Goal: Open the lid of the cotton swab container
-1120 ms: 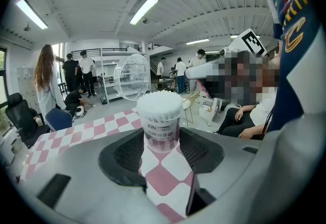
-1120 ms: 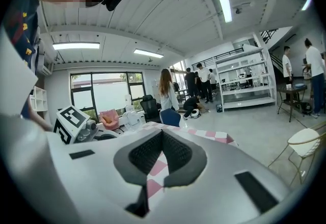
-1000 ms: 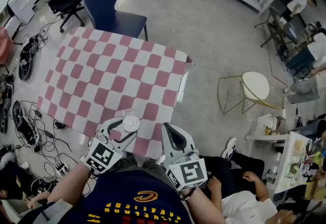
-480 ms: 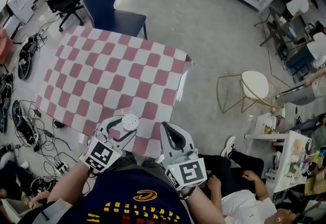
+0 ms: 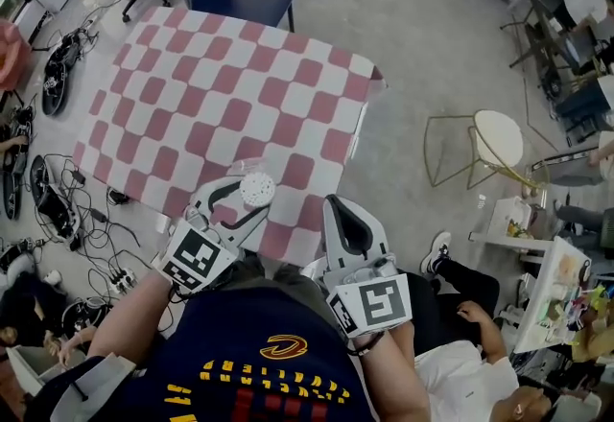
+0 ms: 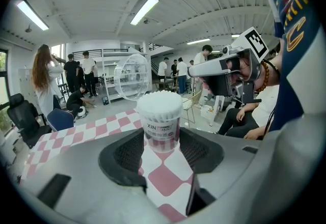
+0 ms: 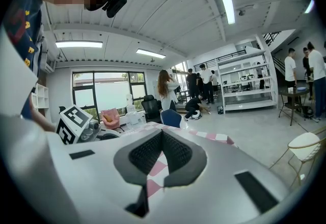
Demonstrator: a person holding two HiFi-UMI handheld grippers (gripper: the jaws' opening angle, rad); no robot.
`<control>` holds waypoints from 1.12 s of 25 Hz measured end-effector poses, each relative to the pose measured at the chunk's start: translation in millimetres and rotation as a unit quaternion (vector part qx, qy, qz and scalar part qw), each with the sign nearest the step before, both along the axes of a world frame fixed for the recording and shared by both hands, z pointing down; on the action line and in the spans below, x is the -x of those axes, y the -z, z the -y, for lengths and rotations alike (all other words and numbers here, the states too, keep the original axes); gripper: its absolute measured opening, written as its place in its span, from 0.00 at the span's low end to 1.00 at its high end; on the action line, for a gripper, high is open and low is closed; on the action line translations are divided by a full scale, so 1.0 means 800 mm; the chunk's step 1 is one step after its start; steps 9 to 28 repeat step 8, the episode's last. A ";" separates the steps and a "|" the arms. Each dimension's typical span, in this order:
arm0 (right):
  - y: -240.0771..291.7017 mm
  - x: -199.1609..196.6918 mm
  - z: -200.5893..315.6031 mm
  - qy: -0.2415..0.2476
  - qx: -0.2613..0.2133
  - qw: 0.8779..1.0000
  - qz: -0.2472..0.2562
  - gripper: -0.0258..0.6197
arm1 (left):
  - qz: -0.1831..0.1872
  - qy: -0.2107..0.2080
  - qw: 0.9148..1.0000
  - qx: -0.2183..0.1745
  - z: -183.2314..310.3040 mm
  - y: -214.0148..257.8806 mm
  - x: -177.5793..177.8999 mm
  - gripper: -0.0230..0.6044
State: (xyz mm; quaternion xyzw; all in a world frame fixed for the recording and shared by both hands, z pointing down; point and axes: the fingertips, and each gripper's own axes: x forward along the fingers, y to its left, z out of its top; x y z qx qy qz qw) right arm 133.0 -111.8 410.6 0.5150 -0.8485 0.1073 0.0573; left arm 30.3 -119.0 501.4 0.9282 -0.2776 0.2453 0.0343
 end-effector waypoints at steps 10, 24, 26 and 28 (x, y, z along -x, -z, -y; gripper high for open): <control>-0.007 0.007 0.002 0.008 0.003 1.000 -0.001 0.06 | 0.001 0.006 1.000 0.002 0.000 -0.004 0.006 0.39; -0.007 0.007 0.002 0.008 0.003 1.000 -0.001 0.06 | 0.001 0.006 1.000 0.002 0.000 -0.004 0.006 0.39; -0.007 0.007 0.002 0.008 0.003 1.000 -0.001 0.06 | 0.001 0.006 1.000 0.002 0.000 -0.004 0.006 0.39; -0.007 0.007 0.002 0.008 0.003 1.000 -0.001 0.06 | 0.001 0.006 1.000 0.002 0.000 -0.004 0.006 0.39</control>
